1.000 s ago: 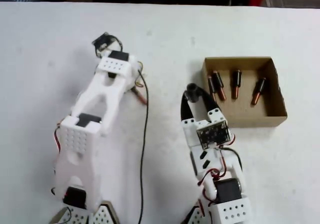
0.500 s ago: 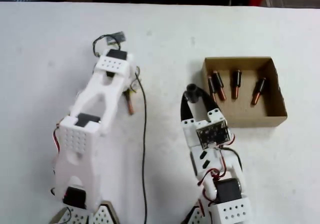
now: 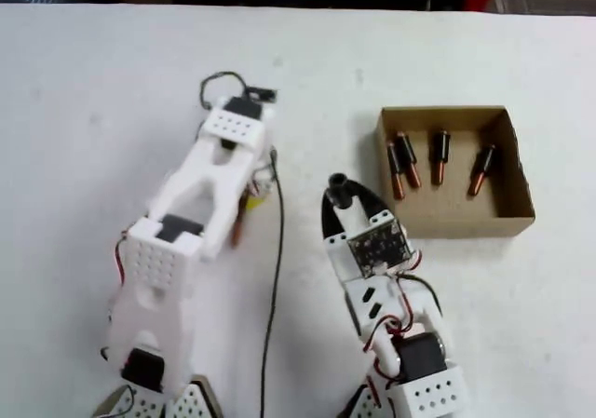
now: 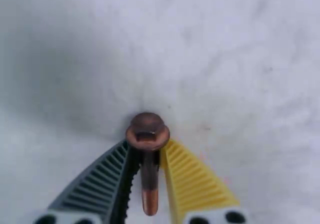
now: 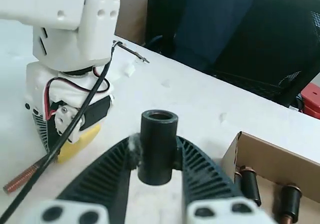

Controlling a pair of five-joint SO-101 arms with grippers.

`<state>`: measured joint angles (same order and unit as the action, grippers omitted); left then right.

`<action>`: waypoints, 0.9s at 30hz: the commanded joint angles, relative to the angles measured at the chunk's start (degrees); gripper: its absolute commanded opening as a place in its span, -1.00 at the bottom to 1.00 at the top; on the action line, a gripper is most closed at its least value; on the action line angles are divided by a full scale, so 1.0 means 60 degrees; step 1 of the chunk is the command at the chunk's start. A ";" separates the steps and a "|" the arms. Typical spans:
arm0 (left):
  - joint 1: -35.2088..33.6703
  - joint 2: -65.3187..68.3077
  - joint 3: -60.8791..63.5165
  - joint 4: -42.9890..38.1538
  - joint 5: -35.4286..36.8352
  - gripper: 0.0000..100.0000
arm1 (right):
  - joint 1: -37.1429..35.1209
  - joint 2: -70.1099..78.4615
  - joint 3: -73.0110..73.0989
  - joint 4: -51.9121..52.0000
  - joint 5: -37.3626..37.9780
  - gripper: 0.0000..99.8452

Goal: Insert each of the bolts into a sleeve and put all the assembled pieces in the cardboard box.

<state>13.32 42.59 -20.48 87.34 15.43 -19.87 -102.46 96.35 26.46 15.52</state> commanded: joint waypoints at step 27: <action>0.0066 -0.5941 0.1377 0.0762 -0.1451 -0.96 | -0.1326 -0.0095 0.0088 0.0344 -0.0689 -0.97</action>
<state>14.81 15.52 -12.66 93.32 6.99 -26.73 -102.46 96.35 28.40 14.11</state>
